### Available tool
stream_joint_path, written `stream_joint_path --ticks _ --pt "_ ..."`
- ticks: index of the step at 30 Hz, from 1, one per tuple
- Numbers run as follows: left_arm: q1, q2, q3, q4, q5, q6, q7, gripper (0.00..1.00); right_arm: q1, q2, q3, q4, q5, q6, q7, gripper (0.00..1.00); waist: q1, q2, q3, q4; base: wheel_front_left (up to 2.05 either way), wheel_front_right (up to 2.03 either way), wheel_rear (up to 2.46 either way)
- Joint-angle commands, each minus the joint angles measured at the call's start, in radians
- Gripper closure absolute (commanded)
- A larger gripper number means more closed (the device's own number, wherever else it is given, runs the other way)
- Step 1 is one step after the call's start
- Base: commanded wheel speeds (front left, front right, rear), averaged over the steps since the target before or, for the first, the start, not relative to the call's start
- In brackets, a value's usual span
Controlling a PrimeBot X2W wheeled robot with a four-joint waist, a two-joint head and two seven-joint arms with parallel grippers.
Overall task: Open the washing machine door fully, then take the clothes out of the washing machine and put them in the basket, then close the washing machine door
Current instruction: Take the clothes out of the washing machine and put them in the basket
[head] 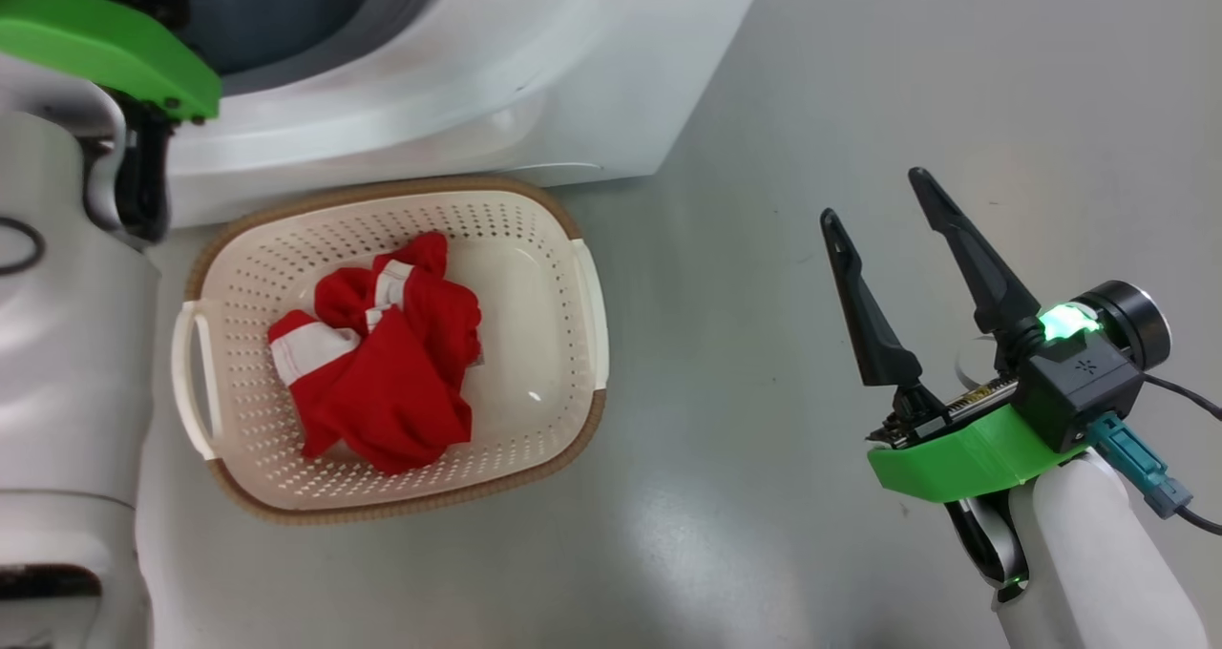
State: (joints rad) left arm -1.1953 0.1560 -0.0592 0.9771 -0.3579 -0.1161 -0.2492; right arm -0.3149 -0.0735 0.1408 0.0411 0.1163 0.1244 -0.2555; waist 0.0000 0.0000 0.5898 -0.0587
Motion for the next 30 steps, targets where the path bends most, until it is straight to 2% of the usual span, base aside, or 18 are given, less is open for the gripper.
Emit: stream_joint_path --ticks 1,9,18,30 --pt "-0.023 0.056 0.018 -0.003 -0.011 -0.006 0.001 0.00 -0.002 0.003 0.024 -0.017 0.007 0.006 -0.006 0.00 0.0000 0.0000 0.009 -0.017 0.00 0.00 0.00" --pt "-0.132 0.084 0.007 0.154 -0.042 -0.011 0.078 0.00 -0.011 0.012 0.053 0.000 0.024 0.006 -0.006 0.00 0.0000 0.0000 0.020 -0.070 0.00 0.00 0.00" --pt "-0.188 0.118 0.005 0.260 -0.074 -0.011 0.224 0.00 -0.011 0.020 0.078 0.014 0.046 0.006 -0.006 0.00 0.0000 0.0000 0.025 -0.126 0.00 0.00 0.00" --pt "-0.196 0.194 -0.042 0.290 -0.032 0.053 0.267 0.00 -0.011 0.023 0.104 0.019 0.096 0.006 -0.006 0.00 0.0000 0.0000 0.038 -0.189 0.00 0.00 0.00"
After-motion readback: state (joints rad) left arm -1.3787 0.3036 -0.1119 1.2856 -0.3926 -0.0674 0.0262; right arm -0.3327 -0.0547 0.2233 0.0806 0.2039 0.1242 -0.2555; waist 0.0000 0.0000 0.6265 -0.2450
